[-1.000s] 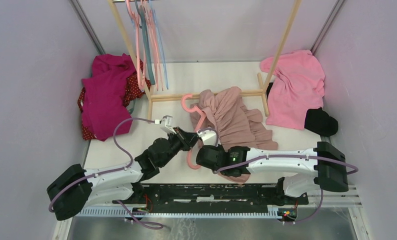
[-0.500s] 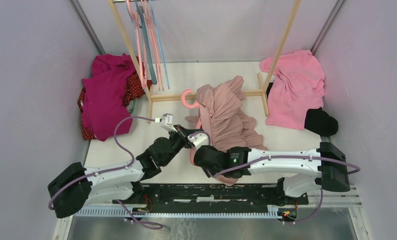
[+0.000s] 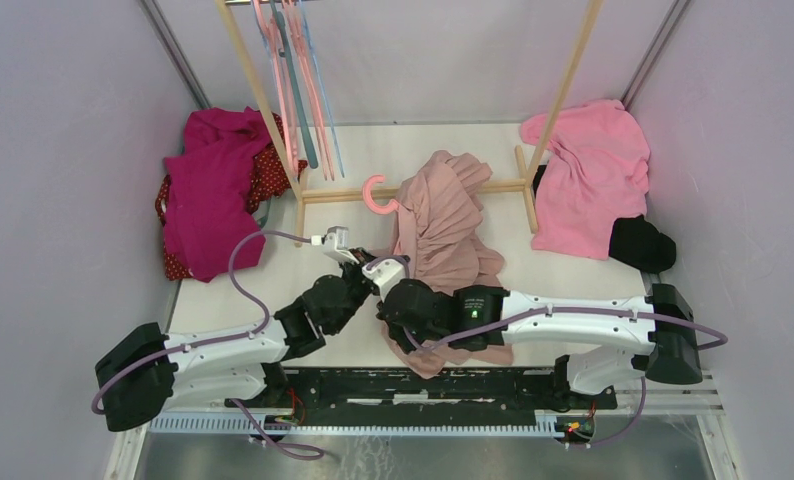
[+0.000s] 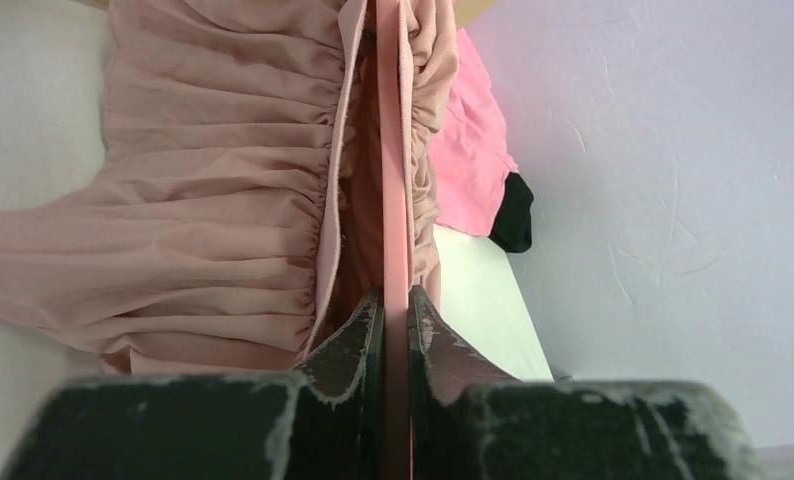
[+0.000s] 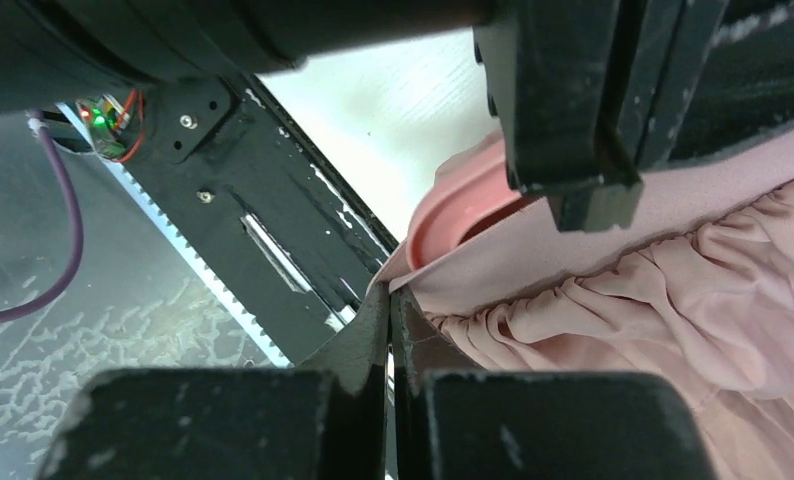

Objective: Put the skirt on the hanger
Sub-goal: Hang the skirt on the hanger.

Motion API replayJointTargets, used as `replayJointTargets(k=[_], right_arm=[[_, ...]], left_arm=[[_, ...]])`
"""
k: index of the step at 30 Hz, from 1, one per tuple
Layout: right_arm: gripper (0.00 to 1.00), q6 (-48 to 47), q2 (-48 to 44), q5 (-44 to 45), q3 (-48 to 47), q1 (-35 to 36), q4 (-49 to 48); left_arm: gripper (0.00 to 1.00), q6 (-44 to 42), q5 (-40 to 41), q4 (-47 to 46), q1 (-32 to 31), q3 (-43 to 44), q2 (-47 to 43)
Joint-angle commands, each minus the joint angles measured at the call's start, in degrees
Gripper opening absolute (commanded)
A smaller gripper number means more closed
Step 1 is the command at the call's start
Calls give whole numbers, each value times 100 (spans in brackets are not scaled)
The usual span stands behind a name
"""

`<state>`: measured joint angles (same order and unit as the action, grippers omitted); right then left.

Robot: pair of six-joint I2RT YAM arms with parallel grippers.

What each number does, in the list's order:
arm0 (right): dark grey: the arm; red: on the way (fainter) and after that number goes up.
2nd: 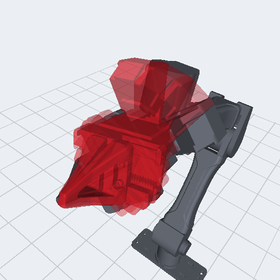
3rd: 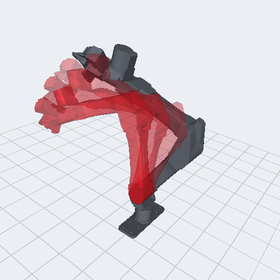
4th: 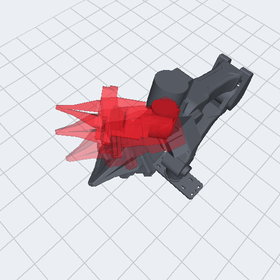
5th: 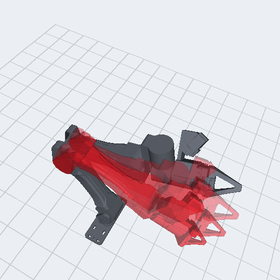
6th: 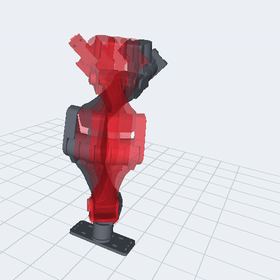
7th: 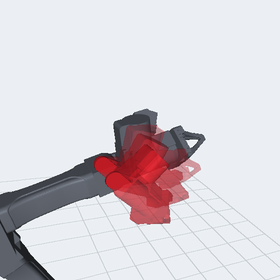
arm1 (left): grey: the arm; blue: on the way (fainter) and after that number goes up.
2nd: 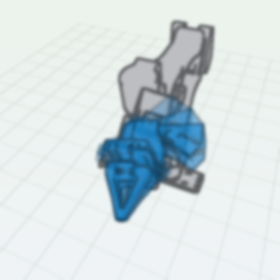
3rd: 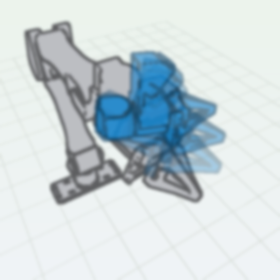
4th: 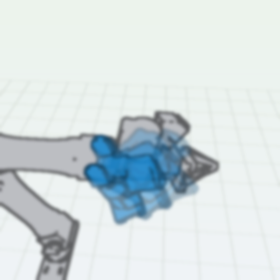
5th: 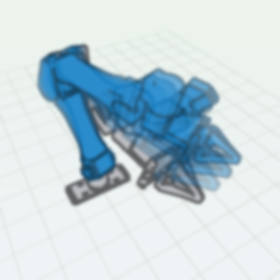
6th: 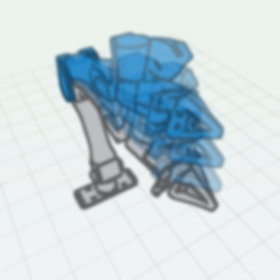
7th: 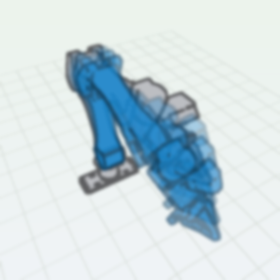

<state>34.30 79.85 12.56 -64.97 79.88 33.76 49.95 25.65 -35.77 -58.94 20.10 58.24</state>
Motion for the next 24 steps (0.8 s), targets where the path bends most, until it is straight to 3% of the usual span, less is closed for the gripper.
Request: replayJointTargets(k=[1, 7, 17, 24], right_arm=[[1, -55, -67, -373, -419, 103, -213], [1, 60, -244, 26, -646, -104, -40], [1, 568, -868, -115, 12, -1488, -501], [1, 583, -611, -439, 322, -2153, -902]], left_arm=[[3, -145, 928, -264, -168, 465, -157], [3, -296, 1282, -212, -478, 509, -35], [3, -177, 1453, -326, -738, 56, -42], [3, -100, 1425, -562, -871, -130, 280]])
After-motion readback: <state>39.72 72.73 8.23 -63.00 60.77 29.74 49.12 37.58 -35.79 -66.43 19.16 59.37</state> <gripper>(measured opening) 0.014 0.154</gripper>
